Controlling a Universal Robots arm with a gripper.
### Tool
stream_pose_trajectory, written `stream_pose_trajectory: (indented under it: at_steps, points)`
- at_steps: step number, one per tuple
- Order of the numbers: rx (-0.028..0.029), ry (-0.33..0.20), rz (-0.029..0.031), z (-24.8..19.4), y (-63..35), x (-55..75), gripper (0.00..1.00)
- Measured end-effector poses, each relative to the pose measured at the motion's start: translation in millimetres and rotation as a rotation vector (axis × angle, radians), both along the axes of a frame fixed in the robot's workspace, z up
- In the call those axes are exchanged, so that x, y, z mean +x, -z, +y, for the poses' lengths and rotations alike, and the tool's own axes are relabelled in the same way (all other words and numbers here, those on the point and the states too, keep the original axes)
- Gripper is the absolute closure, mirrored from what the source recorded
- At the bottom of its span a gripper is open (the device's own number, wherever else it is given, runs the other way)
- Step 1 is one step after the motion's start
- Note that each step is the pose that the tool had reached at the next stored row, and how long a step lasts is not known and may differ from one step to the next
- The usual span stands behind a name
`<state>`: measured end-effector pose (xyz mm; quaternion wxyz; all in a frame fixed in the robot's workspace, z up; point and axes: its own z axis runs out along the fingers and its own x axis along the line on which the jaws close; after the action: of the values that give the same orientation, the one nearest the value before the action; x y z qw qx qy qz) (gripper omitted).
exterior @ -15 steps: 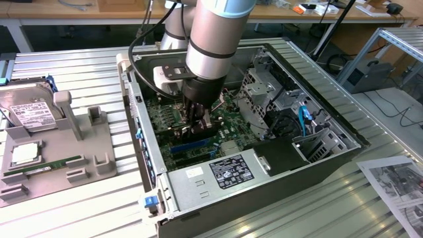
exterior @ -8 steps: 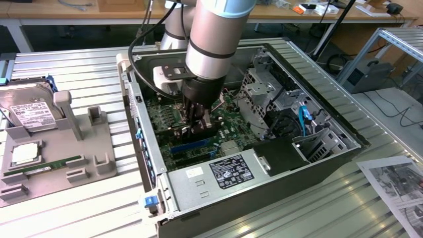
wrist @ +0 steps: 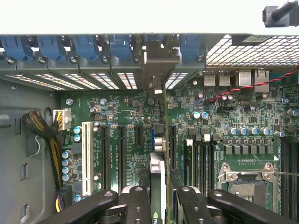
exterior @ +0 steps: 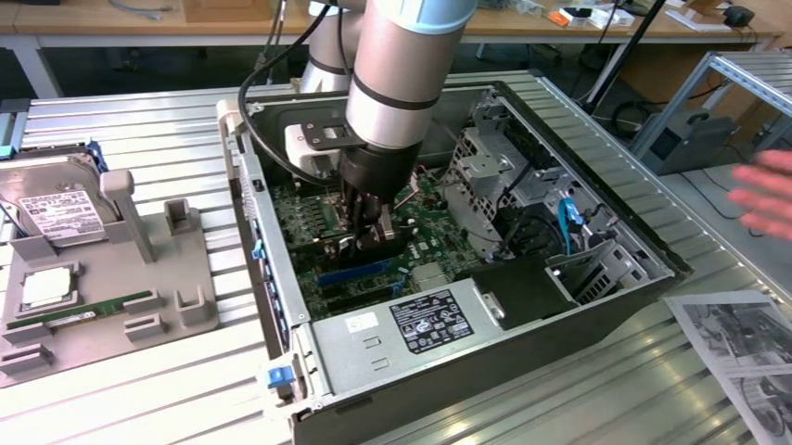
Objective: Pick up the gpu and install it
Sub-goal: 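Insert the gpu into the slot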
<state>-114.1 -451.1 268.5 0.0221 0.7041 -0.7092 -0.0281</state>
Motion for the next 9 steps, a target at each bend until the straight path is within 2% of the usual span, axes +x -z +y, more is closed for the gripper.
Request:
stream_pose_trajectory:
  at_steps: [9]
  points:
    - [0.0002, 0.0, 0.0001, 0.0, 0.2, 2.8, 0.73]
